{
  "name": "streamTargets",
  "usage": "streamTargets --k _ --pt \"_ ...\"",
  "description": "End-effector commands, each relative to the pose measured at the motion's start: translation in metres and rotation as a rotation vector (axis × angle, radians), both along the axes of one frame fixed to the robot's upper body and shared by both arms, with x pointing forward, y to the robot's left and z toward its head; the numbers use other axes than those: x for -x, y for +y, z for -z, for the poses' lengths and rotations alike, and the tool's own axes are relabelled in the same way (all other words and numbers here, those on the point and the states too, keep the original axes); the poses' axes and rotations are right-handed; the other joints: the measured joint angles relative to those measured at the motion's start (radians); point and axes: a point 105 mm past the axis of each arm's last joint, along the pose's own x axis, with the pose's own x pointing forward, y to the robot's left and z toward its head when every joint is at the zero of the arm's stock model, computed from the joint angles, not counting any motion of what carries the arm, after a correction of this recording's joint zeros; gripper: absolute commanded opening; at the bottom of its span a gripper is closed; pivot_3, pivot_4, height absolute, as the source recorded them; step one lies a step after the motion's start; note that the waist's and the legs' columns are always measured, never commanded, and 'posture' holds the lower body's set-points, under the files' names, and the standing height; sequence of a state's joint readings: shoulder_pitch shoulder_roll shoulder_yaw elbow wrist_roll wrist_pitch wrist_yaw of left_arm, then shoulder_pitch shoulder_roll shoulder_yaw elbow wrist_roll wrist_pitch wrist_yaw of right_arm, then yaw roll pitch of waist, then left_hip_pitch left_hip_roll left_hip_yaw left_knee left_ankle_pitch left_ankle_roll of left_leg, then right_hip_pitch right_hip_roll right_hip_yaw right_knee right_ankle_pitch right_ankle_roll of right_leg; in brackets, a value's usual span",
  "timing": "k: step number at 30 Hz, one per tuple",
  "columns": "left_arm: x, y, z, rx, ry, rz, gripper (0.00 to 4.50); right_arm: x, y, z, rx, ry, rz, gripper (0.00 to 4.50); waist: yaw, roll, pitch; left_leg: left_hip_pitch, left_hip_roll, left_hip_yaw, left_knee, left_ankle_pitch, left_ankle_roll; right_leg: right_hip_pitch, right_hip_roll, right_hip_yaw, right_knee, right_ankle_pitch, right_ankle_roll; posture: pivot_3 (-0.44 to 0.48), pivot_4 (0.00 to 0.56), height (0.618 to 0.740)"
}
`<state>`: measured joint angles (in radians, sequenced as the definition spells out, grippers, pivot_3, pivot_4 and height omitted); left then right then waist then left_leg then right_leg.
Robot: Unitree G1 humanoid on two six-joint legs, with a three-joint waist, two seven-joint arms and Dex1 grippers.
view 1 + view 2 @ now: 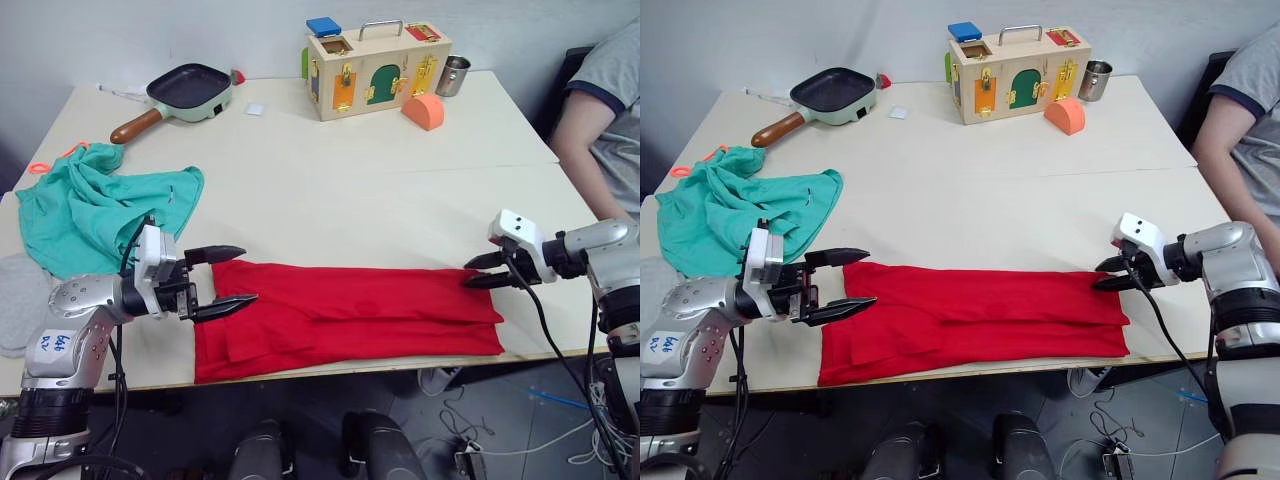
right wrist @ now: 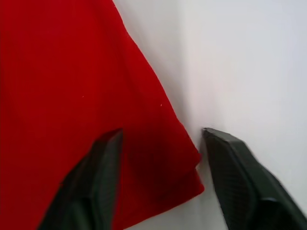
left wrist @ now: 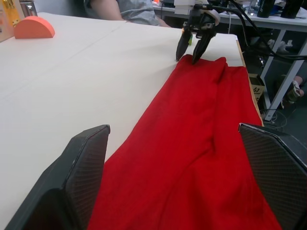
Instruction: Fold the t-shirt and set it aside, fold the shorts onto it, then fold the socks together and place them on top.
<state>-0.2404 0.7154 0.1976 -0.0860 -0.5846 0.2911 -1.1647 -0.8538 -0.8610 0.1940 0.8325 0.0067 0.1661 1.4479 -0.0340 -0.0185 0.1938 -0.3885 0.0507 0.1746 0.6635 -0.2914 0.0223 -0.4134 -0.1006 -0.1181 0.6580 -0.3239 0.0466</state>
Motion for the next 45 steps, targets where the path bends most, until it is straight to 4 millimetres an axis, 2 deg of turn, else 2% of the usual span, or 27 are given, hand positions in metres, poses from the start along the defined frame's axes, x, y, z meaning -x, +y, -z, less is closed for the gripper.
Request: streamTargets --k 1,4,5,10,15,21,24,27,31,34,38,42,45 --pt "0.005 -0.004 -0.010 0.015 -0.042 0.017 4.50 -0.003 0.000 -0.003 0.018 0.001 -0.005 1.20 0.000 0.000 0.000 0.000 0.000 0.000 0.000 0.000 0.000 0.000 0.000 0.000 0.000 0.000 0.000 0.000 0.150 0.740" --pt "0.005 -0.004 -0.011 0.018 -0.047 0.019 4.50 -0.006 -0.003 -0.004 0.071 -0.008 -0.015 0.09 0.000 0.000 0.000 0.000 0.000 0.000 0.000 0.000 0.000 0.000 0.000 0.000 0.000 0.000 0.000 0.000 0.150 0.740" --pt "0.005 -0.004 -0.013 0.030 -0.057 0.014 4.50 -0.011 -0.004 -0.007 0.089 -0.046 -0.002 0.04 0.000 0.000 0.000 0.000 0.000 0.000 0.000 0.000 0.000 0.000 0.000 0.000 0.000 0.000 0.000 0.000 0.150 0.740" --pt "0.000 -0.008 -0.035 0.181 -0.117 -0.040 4.50 -0.050 0.003 -0.038 0.139 -0.328 0.081 0.04 -0.004 0.000 0.000 0.000 0.000 0.000 0.001 0.000 0.000 0.000 0.000 0.001 0.001 0.000 0.000 0.000 0.150 0.740" --pt "-0.009 0.001 -0.043 0.282 -0.153 -0.145 4.50 -0.078 0.018 -0.062 0.158 -0.573 0.151 0.04 -0.007 0.000 0.000 0.000 0.000 0.000 0.000 0.001 -0.001 -0.001 0.001 0.001 0.001 0.000 0.000 0.000 0.150 0.740" --pt "-0.013 0.002 -0.041 0.296 -0.163 -0.197 4.50 -0.085 0.025 -0.062 0.212 -0.612 0.135 0.04 -0.006 0.000 0.000 0.000 0.000 0.000 0.000 0.001 -0.001 0.000 0.001 0.001 0.001 0.000 0.000 0.000 0.150 0.740" --pt "-0.015 0.003 -0.032 0.230 -0.152 -0.207 4.50 -0.084 0.022 -0.067 0.144 -0.589 0.171 0.04 -0.005 0.000 0.000 0.000 0.000 0.000 0.000 0.001 -0.001 0.000 0.001 0.001 0.001 0.000 0.000 0.000 0.150 0.740" --pt "-0.020 0.006 -0.028 0.171 -0.126 -0.186 4.50 -0.074 0.011 -0.074 0.025 -0.513 0.199 0.62 -0.006 0.000 0.000 0.000 0.000 0.000 0.000 0.001 -0.001 0.000 0.001 0.001 0.001 0.000 0.000 0.000 0.150 0.740" --pt "-0.027 0.006 -0.025 0.113 -0.092 -0.157 4.50 -0.059 -0.009 -0.082 -0.074 -0.450 0.235 1.98 0.004 0.001 0.001 -0.001 0.000 0.000 0.000 0.002 -0.001 0.000 0.002 0.001 0.001 0.000 0.000 0.000 0.150 0.740" --pt "-0.039 0.006 -0.018 0.032 -0.067 -0.139 4.50 -0.034 -0.026 -0.089 -0.233 -0.339 0.284 3.09 0.009 0.001 0.001 -0.001 0.000 -0.001 0.000 0.001 0.000 0.000 0.001 0.001 0.000 0.000 0.000 0.000 0.150 0.740" --pt "-0.059 0.005 -0.005 -0.064 -0.027 -0.126 4.50 0.010 -0.034 -0.076 -0.339 -0.120 0.460 4.43 0.011 0.001 0.001 -0.002 0.000 -0.002 0.000 0.001 0.000 0.000 0.001 0.000 0.000 0.000 0.000 0.000 0.150 0.740" --pt "-0.075 -0.004 -0.001 -0.087 0.015 -0.059 4.50 0.054 -0.025 -0.055 -0.470 0.095 0.644 4.47 0.005 0.002 0.001 -0.002 0.000 -0.002 0.000 0.001 0.000 0.000 0.001 -0.001 0.000 0.000 0.000 0.000 0.150 0.740" --pt "-0.087 -0.014 0.000 -0.115 0.023 -0.035 4.50 0.074 -0.016 -0.031 -0.519 0.214 0.766 4.47 0.003 0.001 0.000 -0.002 0.000 -0.002 0.000 0.001 0.000 0.000 0.001 -0.001 0.000 0.000 0.000 0.000 0.150 0.740"
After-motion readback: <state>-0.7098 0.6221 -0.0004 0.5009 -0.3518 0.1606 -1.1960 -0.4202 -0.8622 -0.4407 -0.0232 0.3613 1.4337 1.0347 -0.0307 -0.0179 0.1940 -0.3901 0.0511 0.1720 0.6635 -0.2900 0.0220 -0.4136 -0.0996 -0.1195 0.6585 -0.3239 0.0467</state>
